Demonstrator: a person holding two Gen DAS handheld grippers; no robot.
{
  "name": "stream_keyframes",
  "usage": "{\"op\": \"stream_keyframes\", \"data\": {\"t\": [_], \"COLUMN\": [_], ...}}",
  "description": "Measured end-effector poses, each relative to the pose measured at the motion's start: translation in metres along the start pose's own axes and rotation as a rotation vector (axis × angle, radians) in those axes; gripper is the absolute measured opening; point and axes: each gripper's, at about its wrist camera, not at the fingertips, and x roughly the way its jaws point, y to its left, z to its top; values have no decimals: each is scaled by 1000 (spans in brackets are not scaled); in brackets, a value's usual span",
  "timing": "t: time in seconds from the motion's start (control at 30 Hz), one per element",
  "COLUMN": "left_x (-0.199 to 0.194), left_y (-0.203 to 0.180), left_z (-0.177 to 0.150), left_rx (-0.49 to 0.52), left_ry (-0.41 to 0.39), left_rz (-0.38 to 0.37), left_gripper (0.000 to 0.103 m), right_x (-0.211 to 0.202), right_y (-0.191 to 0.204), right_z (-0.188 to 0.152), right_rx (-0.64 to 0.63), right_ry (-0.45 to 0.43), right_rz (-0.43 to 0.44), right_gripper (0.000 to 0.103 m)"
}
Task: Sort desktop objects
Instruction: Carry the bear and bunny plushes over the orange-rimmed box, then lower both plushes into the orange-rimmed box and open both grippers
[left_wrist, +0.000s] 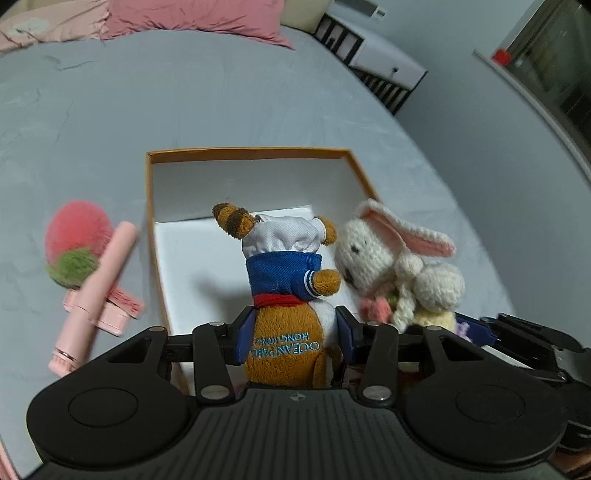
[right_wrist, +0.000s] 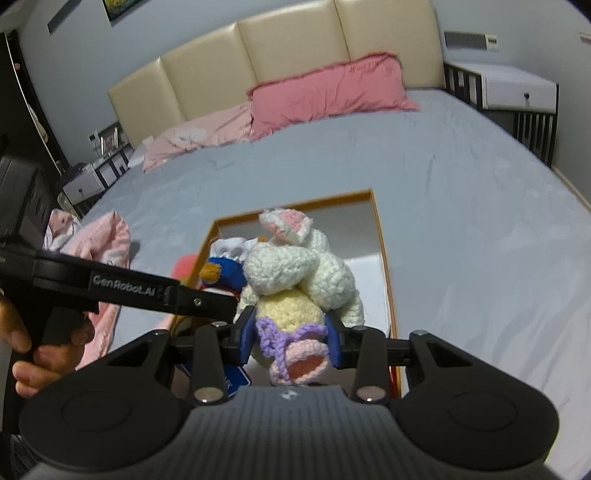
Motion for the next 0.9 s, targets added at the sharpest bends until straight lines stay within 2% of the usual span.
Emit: {"op": "stream_keyframes", "data": {"t": [0.07,0.3,0.47,0.67,0.73,0.9], "left_x": [3,16,30,41,42,40], "left_y": [2,12,-1,-3,-5,-1], "left_z": [2,10,5,1,0,1], "left_rx": [13,37,129,147,164,153], "left_ry": [-12,17,10,69,72,72], "left_rz": [51,134,193,194,206,182], "left_gripper": [52,53,52,53,53,53], "right_x": [11,46,66,80,83,91], "right_y": [-2,4,9,6,2,2], "right_z": [-2,-4,-8,-17,-17,-18], "right_rx": [-2,-22,-51,-46,-24,-12], "right_ry": [26,91,127,198,218,258], "right_rz": [7,16,-6,-11,-4,-3], "right_gripper": [40,41,41,41,41,43]}}
